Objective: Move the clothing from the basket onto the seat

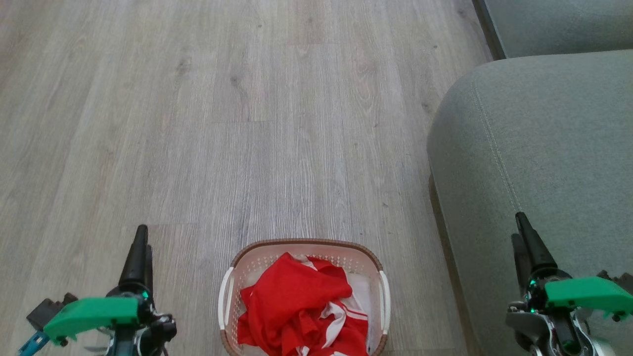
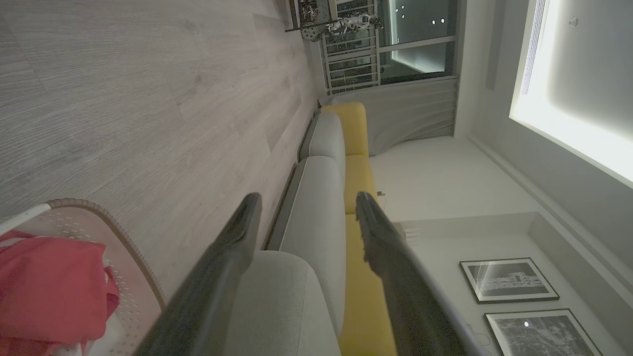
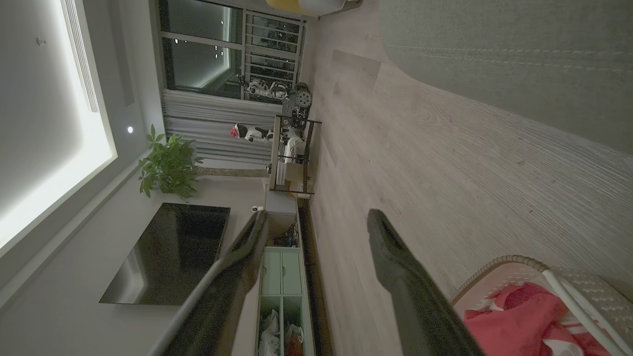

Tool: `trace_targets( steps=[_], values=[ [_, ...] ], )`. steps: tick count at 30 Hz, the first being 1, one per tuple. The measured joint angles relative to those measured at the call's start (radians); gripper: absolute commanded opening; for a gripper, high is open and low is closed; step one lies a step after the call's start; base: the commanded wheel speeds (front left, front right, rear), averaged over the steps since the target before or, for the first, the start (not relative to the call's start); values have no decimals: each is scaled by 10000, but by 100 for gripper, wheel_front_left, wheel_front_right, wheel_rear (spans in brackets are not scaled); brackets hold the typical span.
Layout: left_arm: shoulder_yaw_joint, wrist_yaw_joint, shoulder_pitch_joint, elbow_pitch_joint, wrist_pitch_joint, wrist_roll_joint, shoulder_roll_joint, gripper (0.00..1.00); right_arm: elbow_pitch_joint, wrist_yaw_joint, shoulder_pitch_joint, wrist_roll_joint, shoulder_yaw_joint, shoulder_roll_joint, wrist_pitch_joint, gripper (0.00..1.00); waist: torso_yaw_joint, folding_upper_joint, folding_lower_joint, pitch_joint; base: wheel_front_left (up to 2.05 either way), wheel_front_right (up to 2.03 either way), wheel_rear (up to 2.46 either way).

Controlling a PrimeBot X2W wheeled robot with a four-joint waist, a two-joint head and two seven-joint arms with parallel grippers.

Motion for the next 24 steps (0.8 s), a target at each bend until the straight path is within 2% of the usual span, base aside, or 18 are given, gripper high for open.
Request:
trace_targets(
  steps=[9,24],
  values=[
    [-282,299,-7,-389,-236,1797,4,100,-336,0,-5,-1081,201,-115,-268,100,-16,0,0,-7,0,0,0],
    [-913,715,-66,-719,-671,4698,8,100,-709,0,-8,-3580,639,-548,-679,100,-35,0,0,12,0,0,0]
  ],
)
